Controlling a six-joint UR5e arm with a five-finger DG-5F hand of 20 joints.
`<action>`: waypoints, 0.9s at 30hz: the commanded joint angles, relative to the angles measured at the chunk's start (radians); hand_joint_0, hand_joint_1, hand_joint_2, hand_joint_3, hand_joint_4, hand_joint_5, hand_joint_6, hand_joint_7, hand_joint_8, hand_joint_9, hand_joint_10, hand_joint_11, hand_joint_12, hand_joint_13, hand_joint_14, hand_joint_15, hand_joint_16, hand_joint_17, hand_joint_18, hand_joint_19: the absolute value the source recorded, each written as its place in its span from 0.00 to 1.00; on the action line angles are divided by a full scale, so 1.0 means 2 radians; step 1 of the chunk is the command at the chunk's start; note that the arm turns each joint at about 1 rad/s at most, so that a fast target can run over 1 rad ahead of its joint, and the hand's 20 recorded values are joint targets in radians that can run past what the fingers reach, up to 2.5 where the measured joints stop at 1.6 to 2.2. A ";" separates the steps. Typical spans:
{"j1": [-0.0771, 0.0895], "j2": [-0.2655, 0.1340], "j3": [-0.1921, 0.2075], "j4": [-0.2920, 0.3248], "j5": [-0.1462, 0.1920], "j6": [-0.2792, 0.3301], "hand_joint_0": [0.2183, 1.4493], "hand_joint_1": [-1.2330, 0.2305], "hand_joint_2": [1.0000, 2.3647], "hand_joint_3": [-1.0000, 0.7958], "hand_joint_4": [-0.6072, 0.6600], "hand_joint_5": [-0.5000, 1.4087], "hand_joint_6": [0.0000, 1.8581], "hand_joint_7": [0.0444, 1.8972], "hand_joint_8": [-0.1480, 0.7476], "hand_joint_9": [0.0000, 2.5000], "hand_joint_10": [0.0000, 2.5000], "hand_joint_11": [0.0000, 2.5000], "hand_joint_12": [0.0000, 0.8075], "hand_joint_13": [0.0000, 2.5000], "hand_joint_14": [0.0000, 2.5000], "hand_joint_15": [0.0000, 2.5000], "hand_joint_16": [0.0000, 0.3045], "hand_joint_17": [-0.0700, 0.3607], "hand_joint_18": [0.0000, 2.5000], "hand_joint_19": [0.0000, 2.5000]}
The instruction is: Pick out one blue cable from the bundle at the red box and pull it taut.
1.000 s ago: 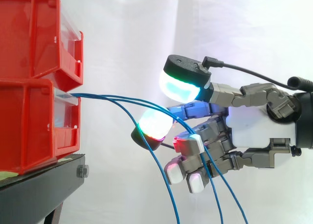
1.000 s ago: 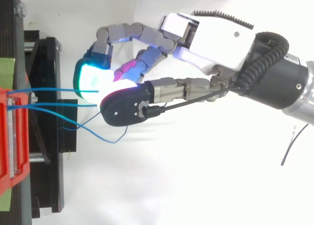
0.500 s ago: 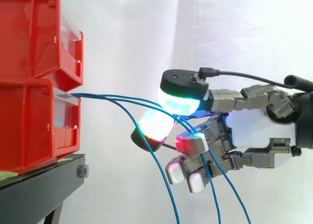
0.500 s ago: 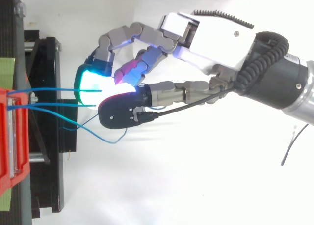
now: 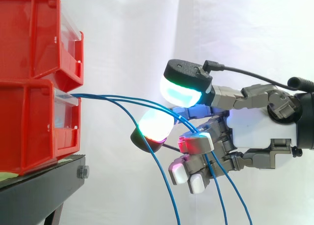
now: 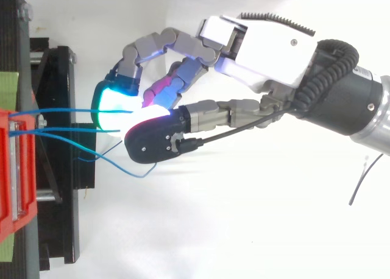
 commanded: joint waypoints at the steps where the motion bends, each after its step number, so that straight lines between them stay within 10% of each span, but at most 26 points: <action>1: 0.000 0.000 0.000 0.000 -0.001 -0.001 0.31 0.50 0.00 0.31 0.53 0.18 0.45 0.47 0.40 0.51 0.01 0.56 0.39 0.39 0.01 0.32 0.16 0.42 0.29 0.37; 27: 0.000 0.000 0.000 -0.002 -0.002 -0.001 0.33 0.36 0.02 0.52 0.44 0.17 0.49 0.48 0.42 0.50 0.01 0.56 0.41 0.38 0.01 0.31 0.17 0.43 0.29 0.36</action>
